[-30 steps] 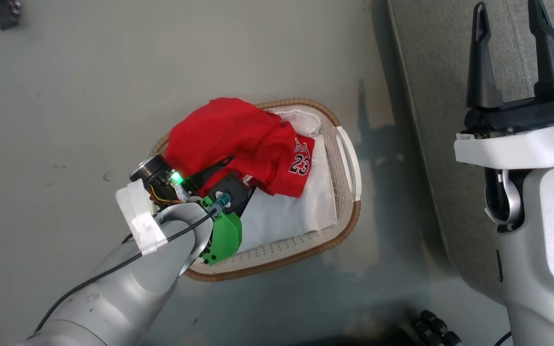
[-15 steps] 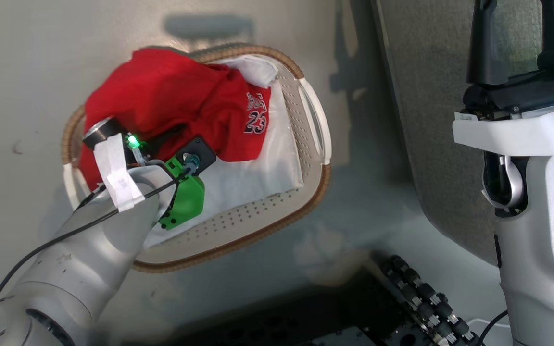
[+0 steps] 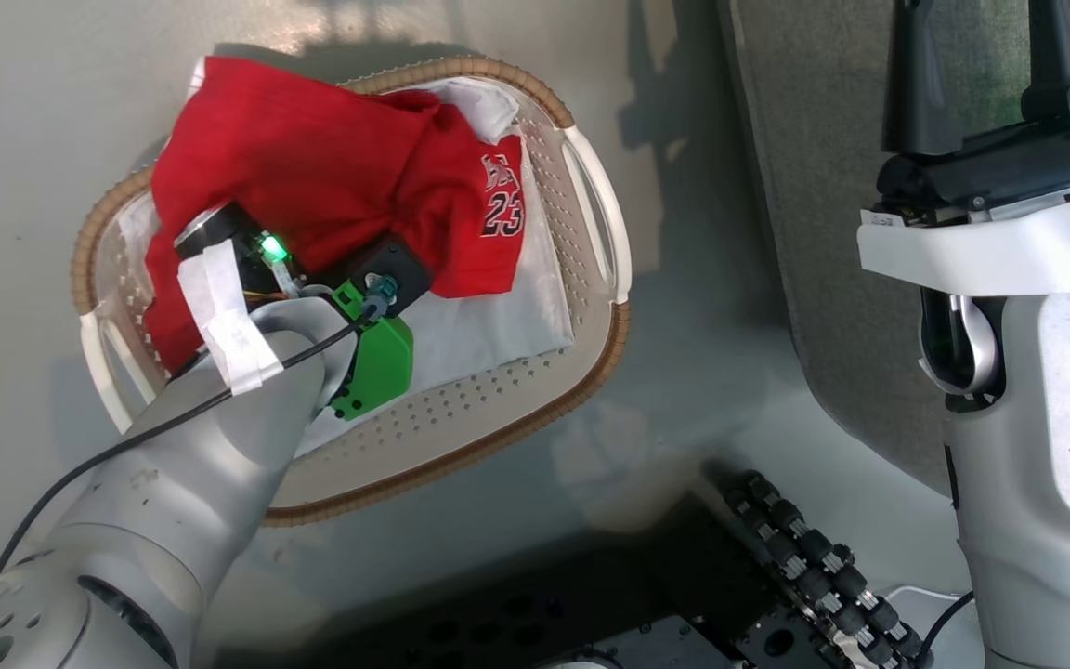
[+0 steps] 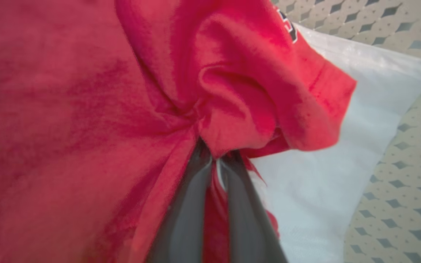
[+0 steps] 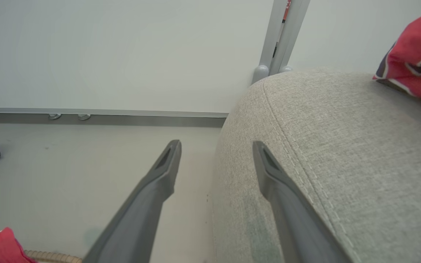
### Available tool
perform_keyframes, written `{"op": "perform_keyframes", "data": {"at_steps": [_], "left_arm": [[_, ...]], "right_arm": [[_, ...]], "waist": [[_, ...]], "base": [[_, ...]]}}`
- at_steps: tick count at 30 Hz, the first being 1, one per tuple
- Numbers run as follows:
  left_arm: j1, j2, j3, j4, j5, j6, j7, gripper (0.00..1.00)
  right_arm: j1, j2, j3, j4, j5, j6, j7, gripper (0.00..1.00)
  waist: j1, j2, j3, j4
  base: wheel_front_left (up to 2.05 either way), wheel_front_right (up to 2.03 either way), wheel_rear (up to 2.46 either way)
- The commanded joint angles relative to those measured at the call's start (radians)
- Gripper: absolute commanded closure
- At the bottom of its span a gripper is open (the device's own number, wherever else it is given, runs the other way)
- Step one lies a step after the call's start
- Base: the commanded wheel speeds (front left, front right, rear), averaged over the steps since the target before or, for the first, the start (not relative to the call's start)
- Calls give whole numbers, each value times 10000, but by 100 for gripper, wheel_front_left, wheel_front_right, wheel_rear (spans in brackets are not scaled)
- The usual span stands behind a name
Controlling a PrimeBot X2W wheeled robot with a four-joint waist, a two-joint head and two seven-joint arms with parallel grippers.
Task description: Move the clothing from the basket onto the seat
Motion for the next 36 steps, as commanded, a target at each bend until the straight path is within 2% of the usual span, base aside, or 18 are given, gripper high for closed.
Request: {"op": "perform_keyframes", "data": {"at_steps": [1,8,12,21,31,36], "left_arm": [[99,-42,56,-49,-81,9,-119,100],[569,-143,372,-916,-481,5,-286,100],[1099,173,722,-2035,-559,47,-285,100],[2739,787,2013,-4715,-607,294,-290,100],[4243,937,3212,-6883,-250,197,-291,100],[4538,1088,3652,-7537,-132,118,-291,100]], "right_arm": [[-28,-19,-2,59,-88,-14,-22,0],[234,-20,19,304,-390,-14,-21,0],[461,-23,-31,475,-546,-14,-22,0],[1329,-26,-287,999,-1004,-14,-21,0],[2576,-26,-563,1588,-1302,-14,-22,0],[3165,-26,-666,1859,-1354,-14,-22,0]], "waist": [[-1,31,-213,163],[-1,31,-1015,513],[-1,31,-1667,743],[-1,31,-3701,1288],[-1,31,-6065,1780],[-1,31,-7035,1917]], "base": [[0,0,0],[0,0,0],[0,0,0],[0,0,0],[0,0,0],[0,0,0]]}}
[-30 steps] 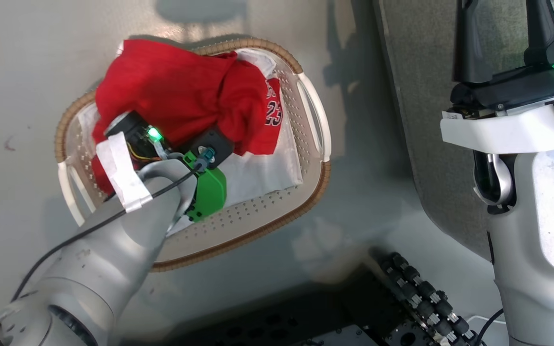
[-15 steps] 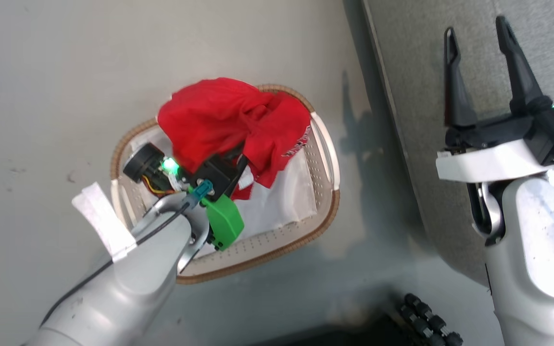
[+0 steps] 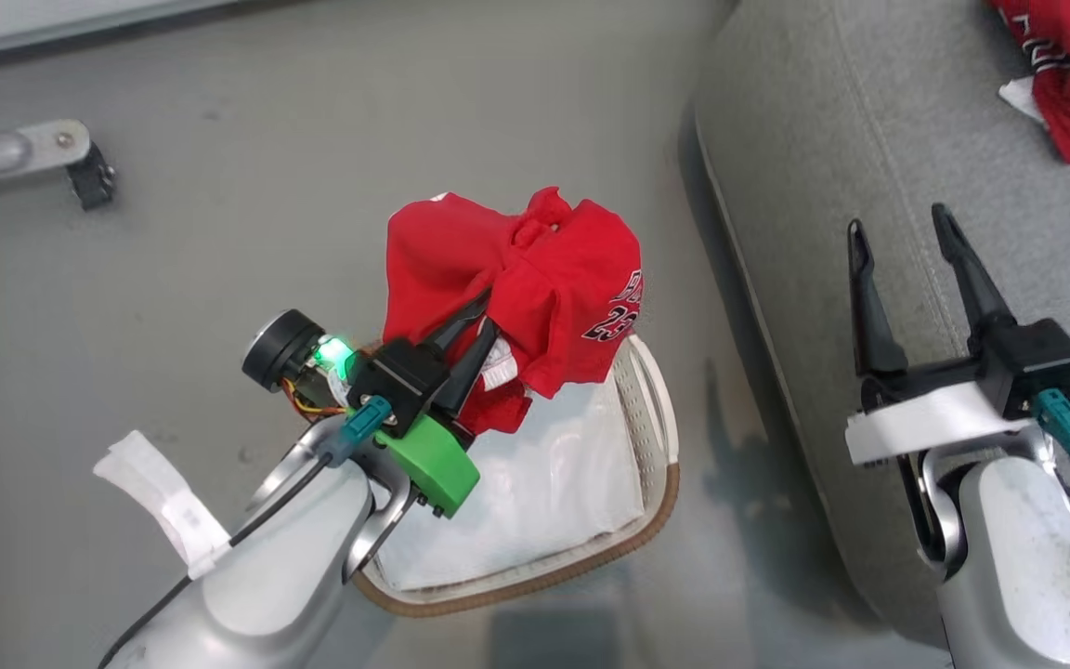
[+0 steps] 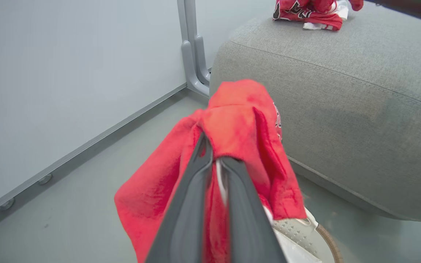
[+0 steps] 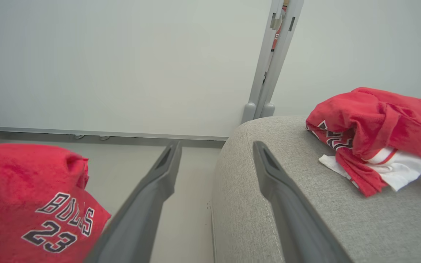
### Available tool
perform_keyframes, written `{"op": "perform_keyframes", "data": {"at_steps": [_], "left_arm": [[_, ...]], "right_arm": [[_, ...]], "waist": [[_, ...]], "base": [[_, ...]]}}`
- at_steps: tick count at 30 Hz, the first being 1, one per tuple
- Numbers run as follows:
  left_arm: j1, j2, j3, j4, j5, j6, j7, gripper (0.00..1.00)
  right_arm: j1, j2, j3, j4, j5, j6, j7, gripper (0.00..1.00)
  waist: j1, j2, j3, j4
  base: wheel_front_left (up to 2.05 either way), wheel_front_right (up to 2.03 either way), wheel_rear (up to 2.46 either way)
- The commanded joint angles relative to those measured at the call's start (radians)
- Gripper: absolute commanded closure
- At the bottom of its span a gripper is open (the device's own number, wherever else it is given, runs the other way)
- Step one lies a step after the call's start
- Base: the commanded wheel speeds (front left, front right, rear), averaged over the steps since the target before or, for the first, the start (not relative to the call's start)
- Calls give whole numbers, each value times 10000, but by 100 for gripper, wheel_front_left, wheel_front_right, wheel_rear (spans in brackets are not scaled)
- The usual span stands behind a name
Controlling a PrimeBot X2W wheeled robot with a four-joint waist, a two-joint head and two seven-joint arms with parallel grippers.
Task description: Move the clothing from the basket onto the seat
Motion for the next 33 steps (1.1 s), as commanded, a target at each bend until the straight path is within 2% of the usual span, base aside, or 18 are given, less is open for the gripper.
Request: {"op": "perform_keyframes", "data": {"at_steps": [1,9,23,30,33], "left_arm": [[148,116,137,-167,57,-61,-38,100],[-449,541,236,-385,40,-138,-39,100],[-2565,550,-295,42,-946,-164,215,100],[-3153,312,-568,74,-1208,-165,405,100],[-3289,185,-736,8,-1288,-166,443,100]], "right_arm": [[304,-32,-36,97,-59,-14,-24,0],[888,-31,102,474,-49,-14,-24,0],[1344,-31,962,799,306,-14,-22,0],[1018,-37,2532,1107,535,-14,-24,0],[788,-32,3214,1262,981,-14,-22,0]], "waist": [[1,31,-1547,493],[1,31,-2642,535],[1,31,-3604,541],[1,31,-3950,633],[1,31,-4059,712]], "base": [[0,0,0],[0,0,0],[0,0,0],[0,0,0],[0,0,0]]}}
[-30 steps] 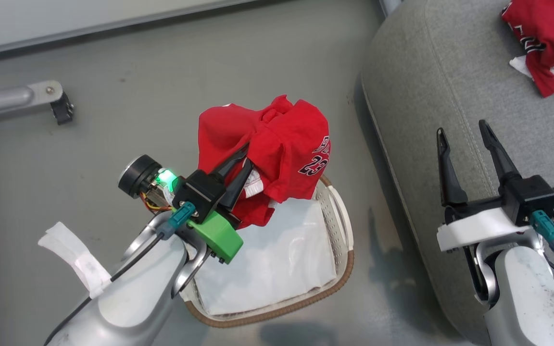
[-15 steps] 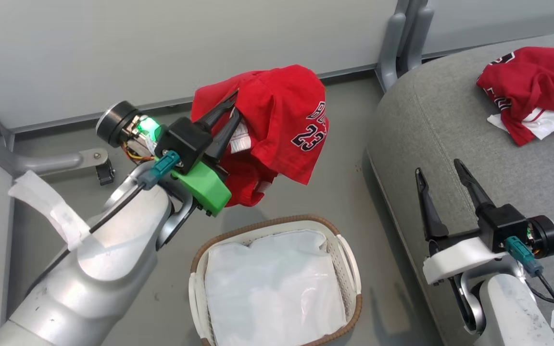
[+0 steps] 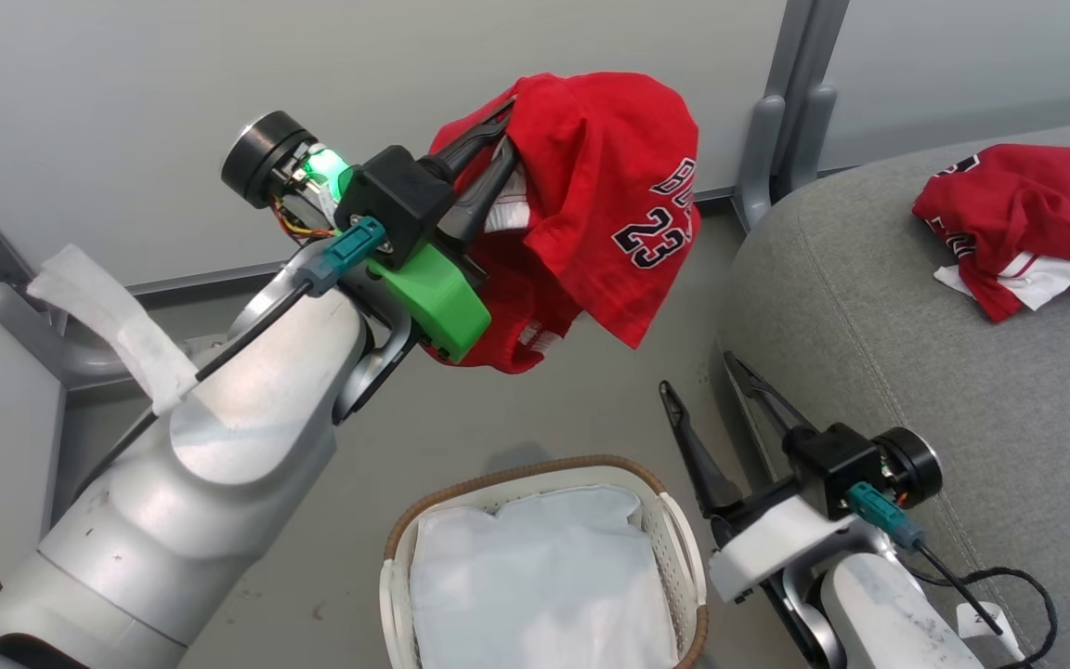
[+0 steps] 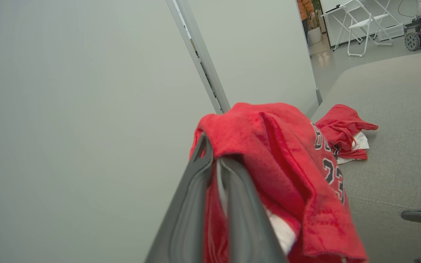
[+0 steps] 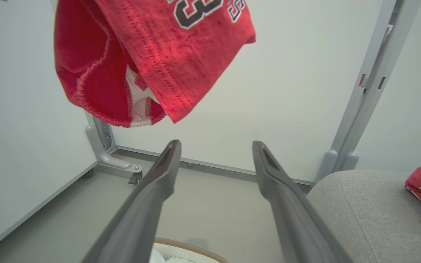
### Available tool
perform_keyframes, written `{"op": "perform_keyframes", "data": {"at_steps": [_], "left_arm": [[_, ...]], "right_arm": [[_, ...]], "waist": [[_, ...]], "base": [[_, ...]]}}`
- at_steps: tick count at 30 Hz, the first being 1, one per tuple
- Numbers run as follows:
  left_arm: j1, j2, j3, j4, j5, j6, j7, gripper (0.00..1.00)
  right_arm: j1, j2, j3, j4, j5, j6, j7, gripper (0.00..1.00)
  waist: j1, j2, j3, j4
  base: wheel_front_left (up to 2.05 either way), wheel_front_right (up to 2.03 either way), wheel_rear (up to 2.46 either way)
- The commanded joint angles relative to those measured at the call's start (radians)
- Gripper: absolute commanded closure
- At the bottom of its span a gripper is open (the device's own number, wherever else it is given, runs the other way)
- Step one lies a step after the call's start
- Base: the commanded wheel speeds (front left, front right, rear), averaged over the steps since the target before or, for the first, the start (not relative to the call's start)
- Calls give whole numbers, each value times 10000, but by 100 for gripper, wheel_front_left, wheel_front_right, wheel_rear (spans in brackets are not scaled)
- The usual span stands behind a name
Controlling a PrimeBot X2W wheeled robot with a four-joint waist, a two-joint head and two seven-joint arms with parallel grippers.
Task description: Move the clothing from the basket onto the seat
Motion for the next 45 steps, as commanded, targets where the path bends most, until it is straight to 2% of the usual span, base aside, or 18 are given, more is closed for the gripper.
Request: {"op": "perform_keyframes", "data": {"at_steps": [1,6,11,19,25,34,35,36,37,38,45], "left_arm": [[-170,-72,-73,-52,-105,-32,15,100],[-225,-272,-294,-196,-246,-31,63,100],[-276,-393,-542,-458,-347,-31,136,100],[-141,-202,-638,-790,-452,0,187,100],[58,-96,-658,-1062,-507,116,165,100],[329,-18,-763,-1461,-631,158,120,100],[351,-24,-764,-1491,-656,163,108,100],[391,-26,-764,-1524,-681,171,96,100],[439,-17,-759,-1543,-714,186,82,100],[515,2,-749,-1549,-771,216,66,100],[1040,39,-673,-1481,-1005,338,-115,100]], "right_arm": [[-237,-34,259,48,202,-14,-24,0],[-612,-40,712,474,807,-14,-24,0],[-1019,-37,562,783,1232,-14,-24,0],[-1023,-36,199,-248,1476,-14,-24,0],[-1232,-34,-237,-1164,1251,-14,-22,0],[-1946,-34,-448,-1361,700,-14,-22,0],[-2017,-34,-419,-1322,688,-14,-24,39],[-2117,-33,-379,-1280,672,-14,-22,64],[-2182,-34,-359,-1265,655,-14,-22,84],[-2241,-34,-342,-1254,651,-14,-22,98],[-2458,-34,-395,-1315,604,-14,-22,100]], "waist": [[1,31,-107,116],[1,31,-230,303],[1,31,-264,537],[1,31,-278,682],[1,31,-196,665],[1,31,-12,667],[1,31,5,675],[1,31,25,684],[1,31,42,689],[1,31,65,697],[1,31,219,740]], "base": [[0,0,0],[0,0,0],[0,0,0],[0,0,0],[0,0,0],[0,0,0],[0,0,0],[0,0,0],[0,0,0],[0,0,0],[0,0,0]]}}
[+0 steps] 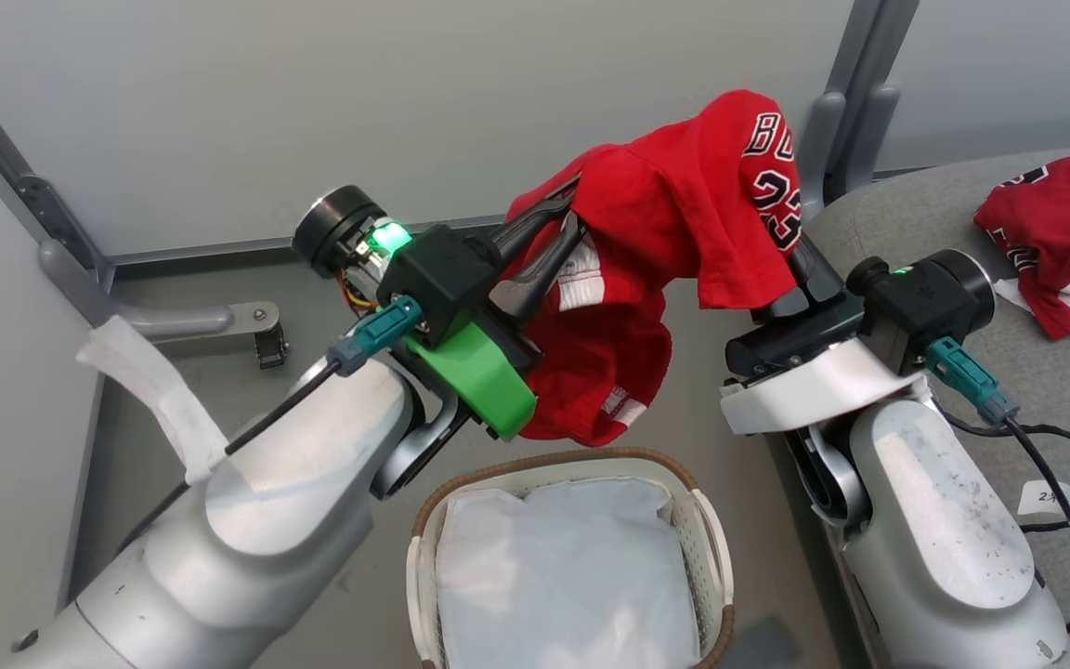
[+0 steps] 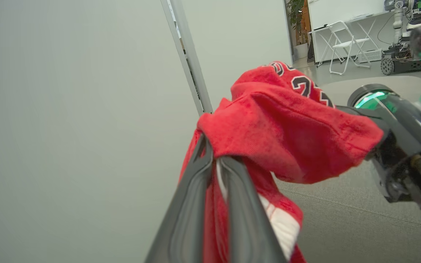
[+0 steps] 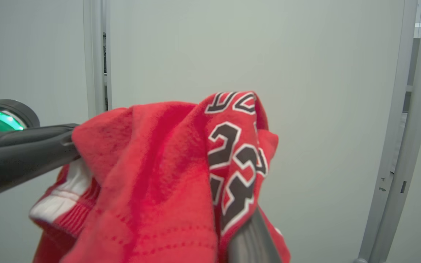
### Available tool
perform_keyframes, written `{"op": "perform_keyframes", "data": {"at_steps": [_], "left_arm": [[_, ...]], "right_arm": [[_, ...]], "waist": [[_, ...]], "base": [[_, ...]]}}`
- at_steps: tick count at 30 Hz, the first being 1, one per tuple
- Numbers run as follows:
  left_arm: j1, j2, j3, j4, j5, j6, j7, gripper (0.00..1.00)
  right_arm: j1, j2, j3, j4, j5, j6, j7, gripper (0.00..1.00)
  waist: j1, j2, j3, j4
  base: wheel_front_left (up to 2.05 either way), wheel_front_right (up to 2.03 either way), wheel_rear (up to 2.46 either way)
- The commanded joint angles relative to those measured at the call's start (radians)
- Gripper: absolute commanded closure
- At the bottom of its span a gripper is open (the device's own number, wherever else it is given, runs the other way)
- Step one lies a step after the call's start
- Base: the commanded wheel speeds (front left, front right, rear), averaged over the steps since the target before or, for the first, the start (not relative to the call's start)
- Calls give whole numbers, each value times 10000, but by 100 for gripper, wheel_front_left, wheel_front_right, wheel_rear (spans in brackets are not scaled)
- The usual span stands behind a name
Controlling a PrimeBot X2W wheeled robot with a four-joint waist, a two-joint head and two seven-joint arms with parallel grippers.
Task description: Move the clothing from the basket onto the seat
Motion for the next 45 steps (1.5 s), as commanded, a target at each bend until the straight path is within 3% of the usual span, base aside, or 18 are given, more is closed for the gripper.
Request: {"op": "perform_keyframes", "data": {"at_steps": [1,2,3,5,7,19,29,35,45], "left_arm": [[288,-11,81,50,-129,84,-109,100],[411,-46,113,61,-184,110,-158,100],[579,-90,157,69,-265,130,-198,91],[905,-179,248,116,-429,161,-282,51],[1249,-256,302,199,-544,175,-344,0],[3195,-873,1169,409,-18,-48,-417,0],[3782,-1087,1667,766,693,-265,-419,0],[3685,-1096,1590,738,998,-310,-419,0],[3169,-630,984,527,1194,-313,-420,0]], "right_arm": [[-123,-34,-54,-46,-94,-14,-20,100],[-127,-34,-81,-61,-100,-14,-22,100],[-132,-36,-136,-82,-133,-14,-22,100],[-149,-33,-237,-100,-178,-14,-20,100],[-149,-34,-342,-106,-231,-14,-22,100],[78,-36,-1353,-112,-855,-14,-22,100],[-12,-34,-2158,-221,-1287,-14,-22,100],[-70,-31,-2514,-369,-1409,-14,-22,100],[261,-24,-3206,-654,-1158,-14,-22,100]], "waist": [[0,31,45,13],[0,31,65,16],[0,31,94,22],[0,31,149,35],[0,31,206,46],[0,31,650,99],[0,31,1149,-483],[0,31,1496,-1367],[0,31,2352,-3687]], "base": [[0,0,0],[0,0,0],[0,0,0],[0,0,0],[0,0,0],[0,0,0],[0,0,0],[0,0,0],[0,0,0]]}}
